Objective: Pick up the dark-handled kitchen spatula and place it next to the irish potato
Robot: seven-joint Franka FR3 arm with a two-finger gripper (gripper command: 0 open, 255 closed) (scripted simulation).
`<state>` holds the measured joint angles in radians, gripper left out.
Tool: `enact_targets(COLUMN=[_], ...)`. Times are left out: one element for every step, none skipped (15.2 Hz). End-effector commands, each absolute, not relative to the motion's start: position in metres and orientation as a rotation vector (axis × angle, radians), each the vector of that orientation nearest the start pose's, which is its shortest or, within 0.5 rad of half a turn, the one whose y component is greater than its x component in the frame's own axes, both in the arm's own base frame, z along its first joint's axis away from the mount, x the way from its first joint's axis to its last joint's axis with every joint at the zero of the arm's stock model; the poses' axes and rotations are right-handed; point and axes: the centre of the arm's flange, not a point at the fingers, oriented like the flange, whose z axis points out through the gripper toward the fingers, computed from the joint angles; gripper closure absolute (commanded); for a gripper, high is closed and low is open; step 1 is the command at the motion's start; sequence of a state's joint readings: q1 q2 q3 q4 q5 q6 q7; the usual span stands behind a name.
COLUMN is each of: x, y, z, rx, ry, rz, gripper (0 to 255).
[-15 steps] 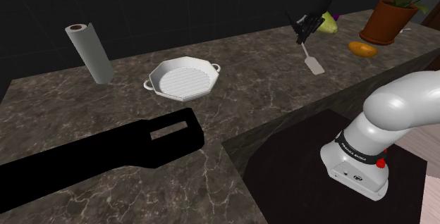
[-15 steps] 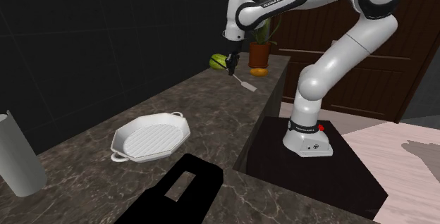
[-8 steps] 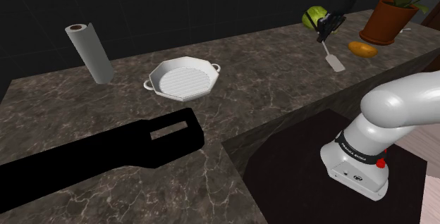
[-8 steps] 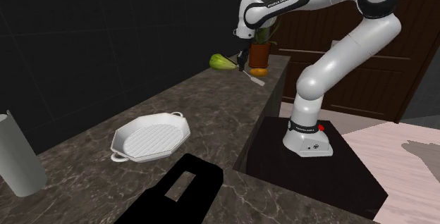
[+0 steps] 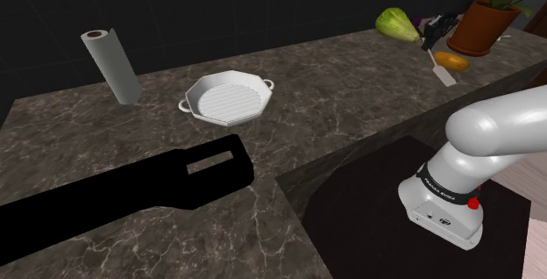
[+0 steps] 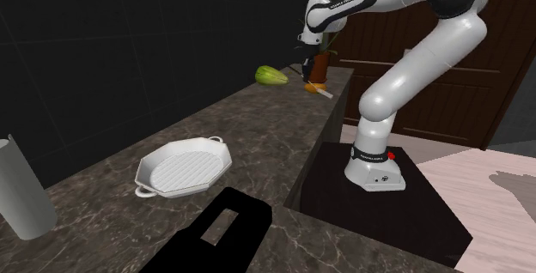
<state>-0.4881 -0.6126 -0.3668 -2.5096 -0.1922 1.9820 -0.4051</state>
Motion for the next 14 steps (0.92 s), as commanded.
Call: enact_targets(x=[0.219, 0.212, 0.204, 0.197, 0.189, 0.182, 0.175, 0.167, 0.16, 0.159, 0.159, 0.159, 0.159, 0.159], y=[-0.321, -0.332, -0.343, -0.354, -0.365, -0.376, -0.387, -0.398, -0.409, -0.41, -0.41, -0.41, -0.41, -0.41], z=[0.476, 0.476, 0.476, 0.476, 0.476, 0.476, 0.476, 0.476, 0.476, 0.476, 0.471, 0.465, 0.46, 0.455], rx=[-3.11, -3.11, -3.11, -3.11, -3.11, -3.11, -3.11, -3.11, -3.11, -3.11, -3.11, -3.11, -3.11, -3.11], ry=[0.501, 0.501, 0.501, 0.501, 0.501, 0.501, 0.501, 0.501, 0.501, 0.501, 0.501, 0.501, 0.501, 0.501], rz=[-0.103, -0.103, -0.103, -0.103, -0.103, -0.103, -0.103, -0.103, -0.103, -0.103, -0.103, -0.103, -0.103, -0.103], gripper=[255, 255, 255, 255, 255, 255, 255, 255, 255, 255, 255, 255, 255, 255])
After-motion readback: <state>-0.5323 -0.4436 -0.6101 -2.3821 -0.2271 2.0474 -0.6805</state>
